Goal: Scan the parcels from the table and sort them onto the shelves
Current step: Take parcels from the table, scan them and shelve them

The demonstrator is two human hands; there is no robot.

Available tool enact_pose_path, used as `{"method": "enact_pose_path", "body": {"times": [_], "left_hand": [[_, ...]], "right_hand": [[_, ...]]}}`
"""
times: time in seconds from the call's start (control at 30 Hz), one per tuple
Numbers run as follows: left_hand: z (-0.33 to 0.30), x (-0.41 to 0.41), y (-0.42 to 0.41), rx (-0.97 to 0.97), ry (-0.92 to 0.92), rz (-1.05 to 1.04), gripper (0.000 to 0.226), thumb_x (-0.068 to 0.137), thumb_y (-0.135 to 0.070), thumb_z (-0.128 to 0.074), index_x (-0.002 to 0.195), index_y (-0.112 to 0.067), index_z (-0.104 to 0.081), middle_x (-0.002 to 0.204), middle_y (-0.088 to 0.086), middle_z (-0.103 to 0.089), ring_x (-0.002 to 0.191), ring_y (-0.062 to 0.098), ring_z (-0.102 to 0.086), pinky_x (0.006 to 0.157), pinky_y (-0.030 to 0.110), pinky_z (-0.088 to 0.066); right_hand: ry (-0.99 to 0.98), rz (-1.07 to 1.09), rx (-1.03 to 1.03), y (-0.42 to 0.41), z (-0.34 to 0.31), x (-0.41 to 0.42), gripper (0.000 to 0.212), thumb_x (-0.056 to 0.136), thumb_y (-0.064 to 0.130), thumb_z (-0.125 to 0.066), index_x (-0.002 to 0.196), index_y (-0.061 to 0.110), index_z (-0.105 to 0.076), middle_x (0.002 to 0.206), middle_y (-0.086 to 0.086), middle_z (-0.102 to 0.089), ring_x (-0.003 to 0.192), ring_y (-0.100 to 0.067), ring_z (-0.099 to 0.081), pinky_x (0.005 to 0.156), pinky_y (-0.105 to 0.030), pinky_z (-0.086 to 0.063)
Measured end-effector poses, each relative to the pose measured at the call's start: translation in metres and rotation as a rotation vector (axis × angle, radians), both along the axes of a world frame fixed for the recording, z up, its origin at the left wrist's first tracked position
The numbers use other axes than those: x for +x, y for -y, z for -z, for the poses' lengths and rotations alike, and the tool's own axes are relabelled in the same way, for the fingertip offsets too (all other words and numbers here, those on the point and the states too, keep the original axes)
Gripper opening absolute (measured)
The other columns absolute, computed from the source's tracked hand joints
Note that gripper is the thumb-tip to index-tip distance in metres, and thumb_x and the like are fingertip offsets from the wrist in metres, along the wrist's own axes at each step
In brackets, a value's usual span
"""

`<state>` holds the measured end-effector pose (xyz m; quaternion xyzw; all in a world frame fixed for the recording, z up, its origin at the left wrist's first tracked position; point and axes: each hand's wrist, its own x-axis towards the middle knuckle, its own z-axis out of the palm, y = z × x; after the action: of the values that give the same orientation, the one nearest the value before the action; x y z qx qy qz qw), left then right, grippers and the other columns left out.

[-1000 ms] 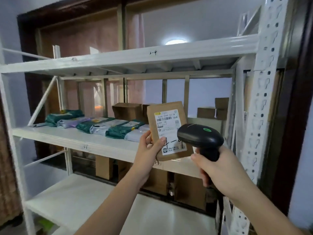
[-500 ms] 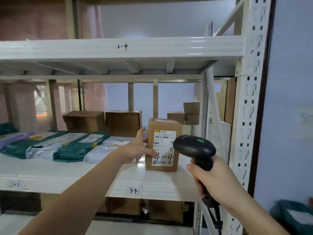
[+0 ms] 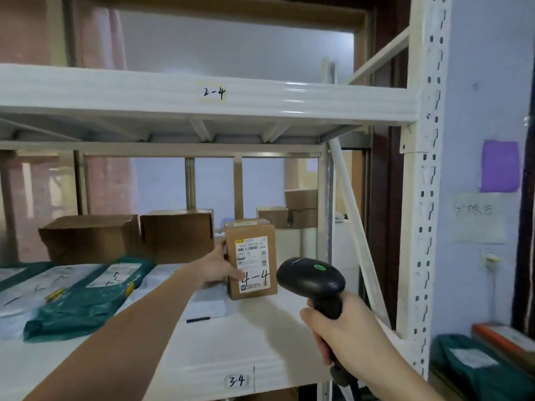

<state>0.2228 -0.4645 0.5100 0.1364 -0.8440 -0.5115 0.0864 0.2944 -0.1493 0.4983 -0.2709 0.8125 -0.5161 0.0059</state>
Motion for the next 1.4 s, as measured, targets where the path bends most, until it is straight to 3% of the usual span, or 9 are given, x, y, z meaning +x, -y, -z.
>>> {"method": "enact_pose_path", "body": {"times": [0.27, 0.4, 0.57, 0.7, 0.8, 0.9, 1.1, 1.23, 1.4], "left_hand": [[0.005, -0.029, 0.049, 0.039, 0.027, 0.051, 0.122, 0.073, 0.009, -0.088, 0.165, -0.029, -0.017, 0.130, 0.000, -0.069, 0.124, 0.028, -0.066, 0.111, 0.053, -0.051], [0.001, -0.028, 0.051, 0.044, 0.050, 0.113, 0.108, 0.078, 0.013, -0.083, 0.161, -0.025, -0.025, 0.125, 0.002, -0.072, 0.115, 0.027, -0.071, 0.096, 0.045, -0.062], [-0.002, -0.021, 0.050, 0.000, 0.075, 0.154, 0.115, 0.074, 0.004, -0.091, 0.161, -0.026, -0.021, 0.131, -0.002, -0.071, 0.124, 0.020, -0.066, 0.112, 0.041, -0.049], [0.000, -0.001, 0.027, 0.001, 0.014, 0.108, 0.054, 0.085, 0.003, -0.081, 0.124, -0.025, -0.055, 0.092, -0.015, -0.080, 0.080, -0.003, -0.075, 0.090, 0.029, -0.059], [0.003, 0.014, 0.009, 0.007, -0.057, -0.114, 0.085, 0.085, -0.015, -0.087, 0.153, -0.004, -0.037, 0.140, 0.007, -0.065, 0.122, 0.023, -0.067, 0.106, 0.041, -0.049], [0.011, 0.028, -0.008, 0.032, -0.092, -0.327, 0.105, 0.089, -0.038, -0.084, 0.158, 0.002, -0.016, 0.159, 0.018, -0.042, 0.143, 0.039, -0.045, 0.107, 0.047, -0.045], [0.055, 0.050, -0.056, -0.256, -0.196, -0.510, 0.100, 0.056, -0.077, -0.067, 0.131, -0.011, -0.060, 0.135, 0.012, -0.058, 0.127, 0.035, -0.053, 0.103, 0.055, -0.051], [0.061, 0.082, -0.168, -0.472, -0.250, -0.288, 0.059, 0.091, -0.054, -0.070, 0.137, -0.020, -0.058, 0.142, 0.005, -0.051, 0.137, 0.030, -0.044, 0.113, 0.045, -0.038], [0.082, 0.085, -0.295, -0.541, -0.368, 0.162, 0.040, 0.101, -0.041, -0.065, 0.139, -0.029, -0.058, 0.139, -0.012, -0.056, 0.128, 0.007, -0.051, 0.105, 0.025, -0.039]], "right_hand": [[-0.054, 0.256, 0.057, 0.012, 0.011, 0.018, 0.019, 0.090, 0.029, -0.070, 0.104, 0.033, -0.058, 0.085, 0.020, -0.058, 0.070, 0.010, -0.049, 0.063, 0.009, -0.035], [0.010, 0.296, 0.050, 0.014, 0.018, 0.020, 0.023, 0.088, 0.022, -0.072, 0.098, 0.032, -0.055, 0.089, 0.015, -0.059, 0.076, 0.004, -0.053, 0.071, -0.002, -0.043], [0.055, 0.297, -0.007, 0.010, 0.031, 0.017, 0.012, 0.085, 0.022, -0.073, 0.086, 0.026, -0.061, 0.069, 0.007, -0.065, 0.066, -0.005, -0.061, 0.067, -0.018, -0.049], [0.057, 0.197, 0.030, -0.001, 0.033, 0.020, 0.013, 0.088, 0.022, -0.064, 0.084, 0.011, -0.059, 0.049, -0.002, -0.058, 0.043, -0.013, -0.055, 0.068, -0.044, -0.057], [0.007, 0.161, 0.021, -0.011, 0.032, 0.023, 0.021, 0.091, 0.019, -0.061, 0.088, -0.001, -0.056, 0.049, -0.004, -0.055, 0.044, -0.019, -0.056, 0.069, -0.047, -0.057], [-0.004, 0.124, 0.012, -0.029, 0.035, 0.026, 0.020, 0.092, 0.018, -0.060, 0.088, 0.000, -0.055, 0.048, -0.003, -0.055, 0.042, -0.019, -0.055, 0.065, -0.046, -0.057], [0.037, 0.087, -0.008, -0.090, 0.048, 0.035, 0.013, 0.092, 0.019, -0.060, 0.094, 0.007, -0.057, 0.053, -0.004, -0.057, 0.043, -0.015, -0.055, 0.055, -0.031, -0.055], [0.052, 0.083, -0.001, -0.142, 0.060, 0.043, 0.016, 0.093, 0.019, -0.062, 0.084, 0.006, -0.057, 0.050, -0.002, -0.054, 0.043, -0.016, -0.054, 0.054, -0.031, -0.054], [0.053, 0.154, 0.027, -0.214, 0.076, 0.052, 0.016, 0.093, 0.025, -0.063, 0.083, 0.014, -0.059, 0.050, -0.002, -0.059, 0.045, -0.014, -0.058, 0.061, -0.042, -0.058]]}}
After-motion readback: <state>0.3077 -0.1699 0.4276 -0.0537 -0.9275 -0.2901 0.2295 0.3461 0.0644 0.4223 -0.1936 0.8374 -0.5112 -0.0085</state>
